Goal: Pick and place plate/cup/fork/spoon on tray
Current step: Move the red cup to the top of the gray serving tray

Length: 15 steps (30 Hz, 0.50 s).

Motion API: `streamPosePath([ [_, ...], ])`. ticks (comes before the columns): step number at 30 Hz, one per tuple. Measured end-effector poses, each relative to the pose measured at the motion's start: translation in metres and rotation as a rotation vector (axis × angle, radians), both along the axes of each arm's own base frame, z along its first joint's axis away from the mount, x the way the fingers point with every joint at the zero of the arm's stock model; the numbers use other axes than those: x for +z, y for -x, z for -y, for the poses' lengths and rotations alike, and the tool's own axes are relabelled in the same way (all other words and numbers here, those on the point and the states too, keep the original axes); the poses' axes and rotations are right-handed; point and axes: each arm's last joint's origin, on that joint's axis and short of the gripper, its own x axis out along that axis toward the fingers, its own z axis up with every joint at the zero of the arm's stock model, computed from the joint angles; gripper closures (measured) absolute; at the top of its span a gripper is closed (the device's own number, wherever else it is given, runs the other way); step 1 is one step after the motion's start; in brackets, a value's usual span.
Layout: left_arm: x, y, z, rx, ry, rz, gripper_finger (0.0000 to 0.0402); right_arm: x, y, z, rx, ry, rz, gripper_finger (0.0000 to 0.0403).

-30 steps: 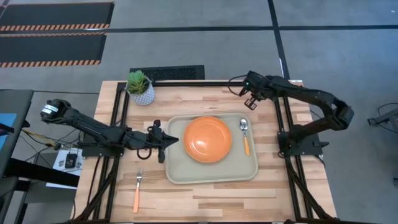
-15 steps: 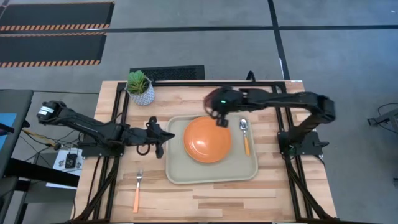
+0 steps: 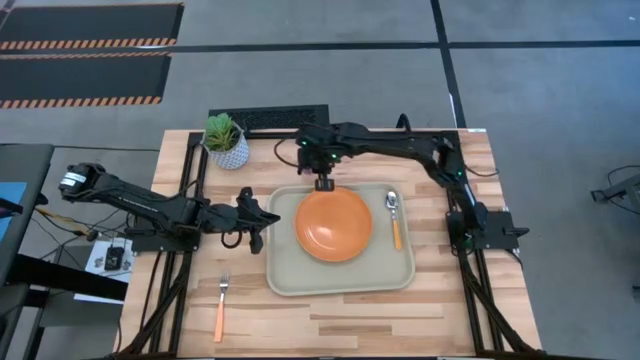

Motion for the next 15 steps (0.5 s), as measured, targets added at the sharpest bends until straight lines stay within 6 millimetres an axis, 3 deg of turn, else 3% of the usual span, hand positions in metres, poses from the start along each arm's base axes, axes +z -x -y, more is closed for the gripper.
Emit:
streamPosePath([
  [8,-0.001,0.001,0.0,0.004,0.012,-0.009,0.0401,-0.019,-0.007,0.015,0.009,-0.085,-0.047,0.0386],
  [15,-0.001,0.001,0.0,0.005,0.013,-0.012,0.0401,-0.019,-0.005,0.017,0.004,-0.093,-0.05,0.0376],
])
